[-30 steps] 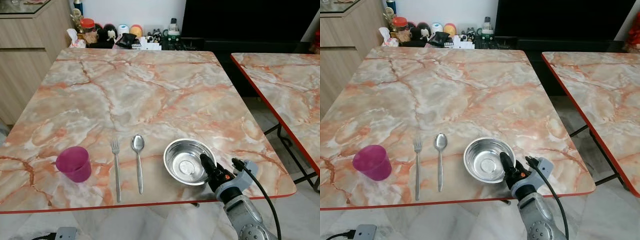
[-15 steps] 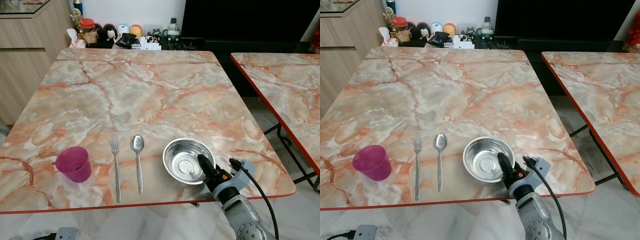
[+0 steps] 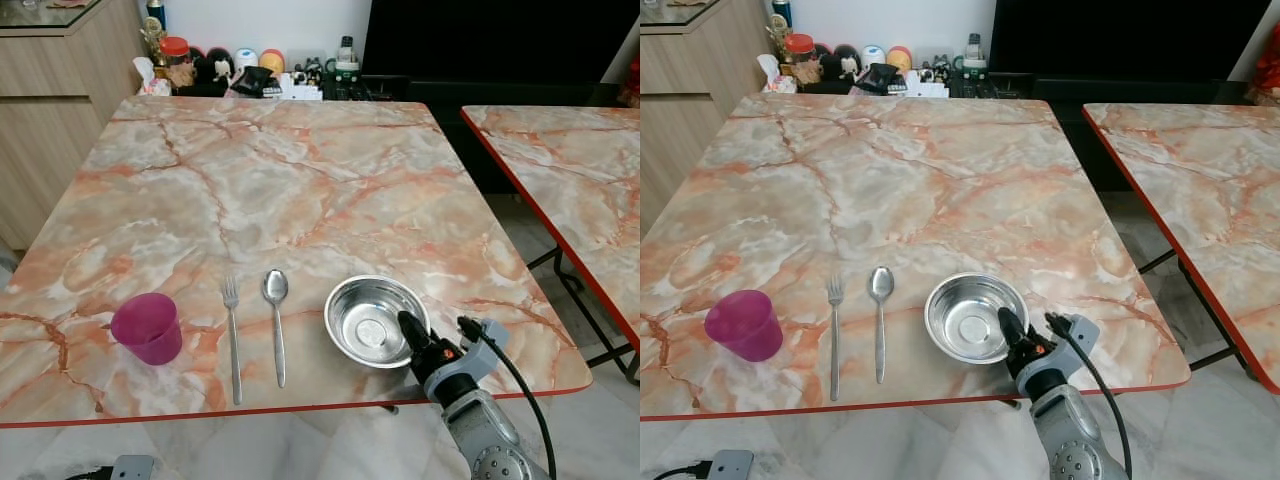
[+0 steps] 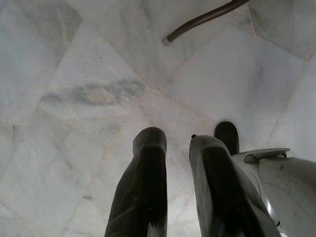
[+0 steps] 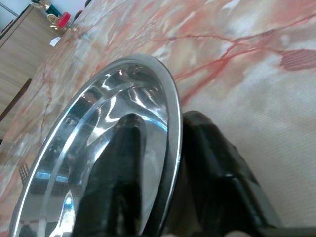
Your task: Setting the table
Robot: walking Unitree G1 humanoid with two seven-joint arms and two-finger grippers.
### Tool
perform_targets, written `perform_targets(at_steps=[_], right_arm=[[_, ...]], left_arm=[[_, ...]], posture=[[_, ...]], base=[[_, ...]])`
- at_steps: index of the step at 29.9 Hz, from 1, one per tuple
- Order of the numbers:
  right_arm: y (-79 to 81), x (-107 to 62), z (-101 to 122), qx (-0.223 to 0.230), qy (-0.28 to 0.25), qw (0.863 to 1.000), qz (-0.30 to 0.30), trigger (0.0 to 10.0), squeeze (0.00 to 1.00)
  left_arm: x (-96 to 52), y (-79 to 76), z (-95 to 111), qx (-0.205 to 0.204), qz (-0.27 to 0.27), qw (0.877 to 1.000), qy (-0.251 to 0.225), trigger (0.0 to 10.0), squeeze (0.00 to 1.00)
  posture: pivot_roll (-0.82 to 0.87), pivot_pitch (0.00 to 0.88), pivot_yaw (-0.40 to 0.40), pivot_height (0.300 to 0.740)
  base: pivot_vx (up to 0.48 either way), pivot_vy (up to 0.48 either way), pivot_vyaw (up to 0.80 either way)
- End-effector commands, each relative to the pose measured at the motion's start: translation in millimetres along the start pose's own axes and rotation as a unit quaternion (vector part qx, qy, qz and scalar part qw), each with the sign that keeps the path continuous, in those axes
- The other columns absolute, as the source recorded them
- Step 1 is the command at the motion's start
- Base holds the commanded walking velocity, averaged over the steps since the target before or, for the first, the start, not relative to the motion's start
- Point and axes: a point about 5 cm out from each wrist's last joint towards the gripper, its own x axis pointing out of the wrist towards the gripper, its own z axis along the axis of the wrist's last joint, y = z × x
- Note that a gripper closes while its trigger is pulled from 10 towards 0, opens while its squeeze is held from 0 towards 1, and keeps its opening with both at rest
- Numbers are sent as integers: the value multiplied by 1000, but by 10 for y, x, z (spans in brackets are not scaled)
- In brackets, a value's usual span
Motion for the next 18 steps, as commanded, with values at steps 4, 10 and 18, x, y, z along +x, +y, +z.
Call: perform_targets(at_steps=[4, 10, 18], right_arm=[[-11, 8, 19, -7, 1, 1000, -2, 0, 0], [-18, 8, 28, -7, -3, 1000, -5, 0, 0], [-18, 18, 23, -15, -10, 1000, -10, 0, 0]], left_arm=[[-12, -1, -51, 16, -7, 1000, 13, 10000, 0], [-7, -36, -45, 26, -18, 999, 14, 10000, 0], [-10, -52, -59, 31, -22, 999, 17, 10000, 0]], posture=[[78, 156, -47, 740], [78, 155, -45, 740], [83, 156, -45, 740]], base=[[0, 0, 0], [0, 0, 0], [0, 0, 0]])
